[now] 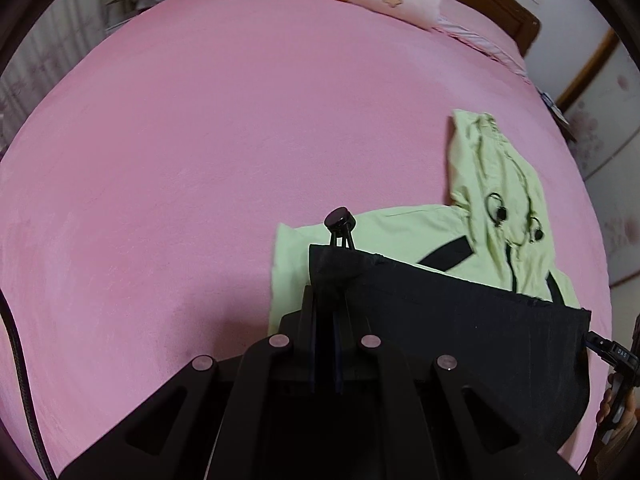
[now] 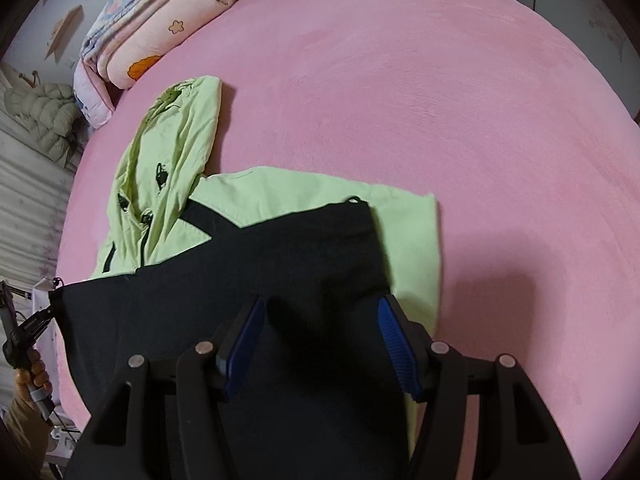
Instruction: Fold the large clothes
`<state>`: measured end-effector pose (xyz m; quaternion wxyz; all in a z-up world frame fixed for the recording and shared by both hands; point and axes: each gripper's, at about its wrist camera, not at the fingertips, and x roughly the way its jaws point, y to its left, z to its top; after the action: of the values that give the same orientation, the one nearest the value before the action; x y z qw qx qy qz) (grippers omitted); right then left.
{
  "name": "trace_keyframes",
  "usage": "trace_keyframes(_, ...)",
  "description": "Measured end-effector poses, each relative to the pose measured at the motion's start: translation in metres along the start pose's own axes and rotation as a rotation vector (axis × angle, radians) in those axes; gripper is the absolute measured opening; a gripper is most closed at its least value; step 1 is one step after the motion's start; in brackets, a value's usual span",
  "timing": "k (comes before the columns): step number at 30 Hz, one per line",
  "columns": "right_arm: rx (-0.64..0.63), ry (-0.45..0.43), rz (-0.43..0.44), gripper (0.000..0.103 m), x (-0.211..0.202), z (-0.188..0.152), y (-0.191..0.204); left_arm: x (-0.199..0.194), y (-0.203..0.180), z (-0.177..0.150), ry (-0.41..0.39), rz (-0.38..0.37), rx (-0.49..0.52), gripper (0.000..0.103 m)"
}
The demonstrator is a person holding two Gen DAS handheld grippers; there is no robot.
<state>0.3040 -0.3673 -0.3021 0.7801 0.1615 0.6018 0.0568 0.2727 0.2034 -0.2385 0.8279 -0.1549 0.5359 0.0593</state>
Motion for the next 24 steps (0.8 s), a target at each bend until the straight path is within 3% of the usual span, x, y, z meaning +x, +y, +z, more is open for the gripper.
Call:
trace_keyframes(7,-0.045,0.002,-0.147,0.06,0.024,0.011,0.003,0.011,-0.004,-0.005,0.007,0.026,-0.001,0.004)
trace_keyframes(14,0.009,0.002,-0.111,0.059,0.031,0.014,-0.015,0.018,-0.005,-0.008,0.02,0.045,-0.006,0.004)
trace_keyframes(16,0.025,0.003,-0.065,0.034,0.033,0.015,-0.016,0.019,-0.007,-0.008,0.019,0.055,-0.005,0.004)
trace_keyframes(17,0.02,0.003,-0.068,0.016,0.032,0.015,-0.014,0.017,-0.009,-0.008,0.016,0.062,-0.001,0.004)
trace_keyframes(20,-0.02,-0.033,-0.097,0.009,0.017,0.014,0.0,0.008,-0.013,-0.005,-0.003,0.072,0.012,0.004)
trace_keyframes(24,-0.022,-0.173,-0.059,0.008,-0.026,0.016,0.008,-0.007,-0.025,0.009,-0.068,0.065,0.039,0.004)
